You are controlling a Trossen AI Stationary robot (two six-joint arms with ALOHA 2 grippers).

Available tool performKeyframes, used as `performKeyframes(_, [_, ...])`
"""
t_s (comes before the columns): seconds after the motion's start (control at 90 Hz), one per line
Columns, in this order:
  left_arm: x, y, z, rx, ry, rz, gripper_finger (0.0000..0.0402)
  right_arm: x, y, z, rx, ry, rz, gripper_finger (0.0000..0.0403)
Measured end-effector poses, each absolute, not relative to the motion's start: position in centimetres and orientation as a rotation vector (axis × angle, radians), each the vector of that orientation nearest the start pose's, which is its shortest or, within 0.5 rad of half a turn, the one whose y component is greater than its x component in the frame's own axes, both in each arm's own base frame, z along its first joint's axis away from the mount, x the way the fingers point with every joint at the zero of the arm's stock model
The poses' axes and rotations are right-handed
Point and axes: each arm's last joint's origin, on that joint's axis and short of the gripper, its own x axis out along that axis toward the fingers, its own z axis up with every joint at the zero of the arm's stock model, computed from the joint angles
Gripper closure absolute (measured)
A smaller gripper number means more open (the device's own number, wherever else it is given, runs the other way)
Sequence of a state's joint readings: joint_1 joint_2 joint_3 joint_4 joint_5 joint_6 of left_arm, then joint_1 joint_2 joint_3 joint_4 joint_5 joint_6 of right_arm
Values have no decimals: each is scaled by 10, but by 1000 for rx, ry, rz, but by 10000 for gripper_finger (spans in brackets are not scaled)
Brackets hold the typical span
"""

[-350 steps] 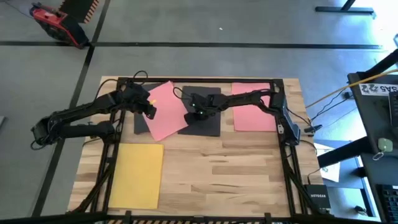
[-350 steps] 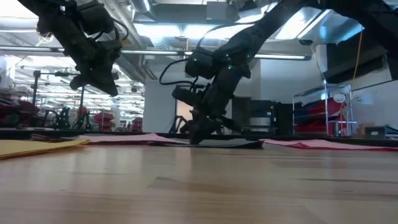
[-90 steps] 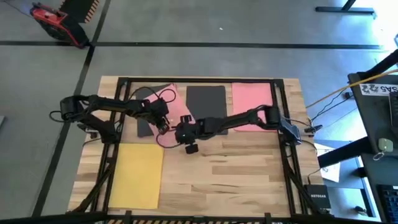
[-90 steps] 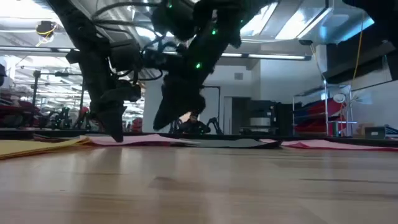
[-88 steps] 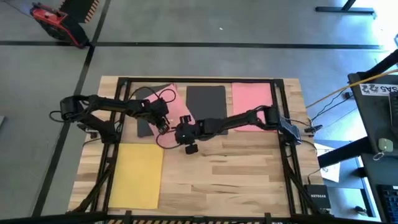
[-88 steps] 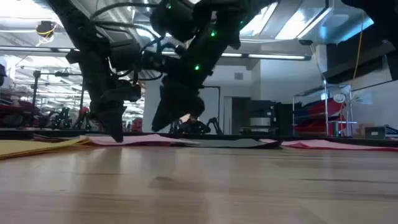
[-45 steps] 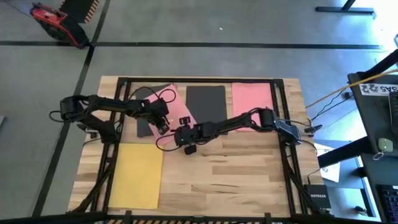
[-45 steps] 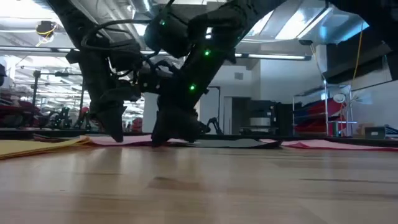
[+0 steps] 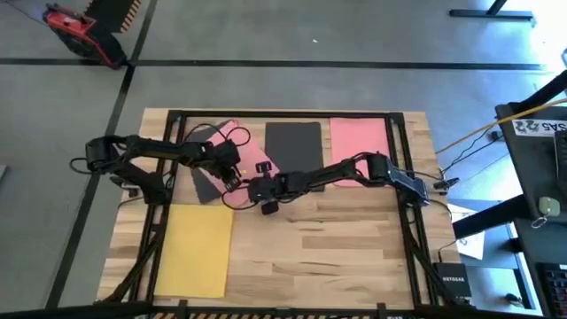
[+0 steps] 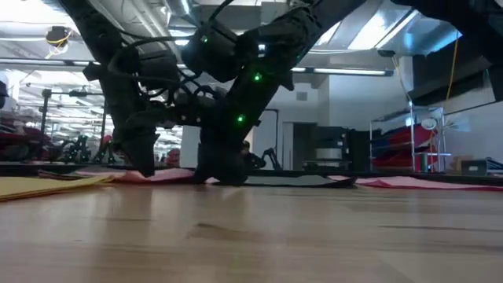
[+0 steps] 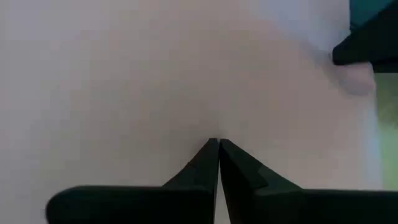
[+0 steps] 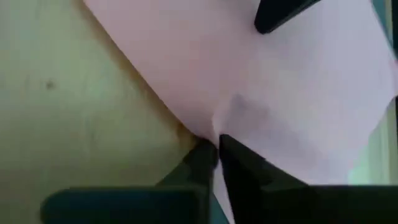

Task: Organize paper
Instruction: Stack the pink paper on top of the stacked pink papers

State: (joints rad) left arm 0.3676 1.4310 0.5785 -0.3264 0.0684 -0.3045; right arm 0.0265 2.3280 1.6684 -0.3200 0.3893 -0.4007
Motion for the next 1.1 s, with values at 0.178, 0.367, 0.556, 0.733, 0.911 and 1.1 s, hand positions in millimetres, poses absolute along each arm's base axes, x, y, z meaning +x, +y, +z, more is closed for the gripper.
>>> performKeyframes(0.178, [208,78,138,-528,1100,435,402,488,1,129,-573,1064,-131,401])
performKeyframes(0.367, [204,87,174,-507,994,450,402,496,0,162,-572,1092,-116,402])
performKeyframes(0.556, [190,105,237,-478,767,522,402,496,-13,199,-547,1151,-115,402])
performKeyframes(0.733, [161,115,298,-445,502,616,402,488,-41,237,-467,1218,-183,403])
performKeyframes(0.911, [134,110,322,-427,368,675,402,472,-78,274,-378,1267,-304,403])
performKeyframes(1.1, [122,103,319,-457,426,694,402,446,-105,300,-277,1284,-397,403])
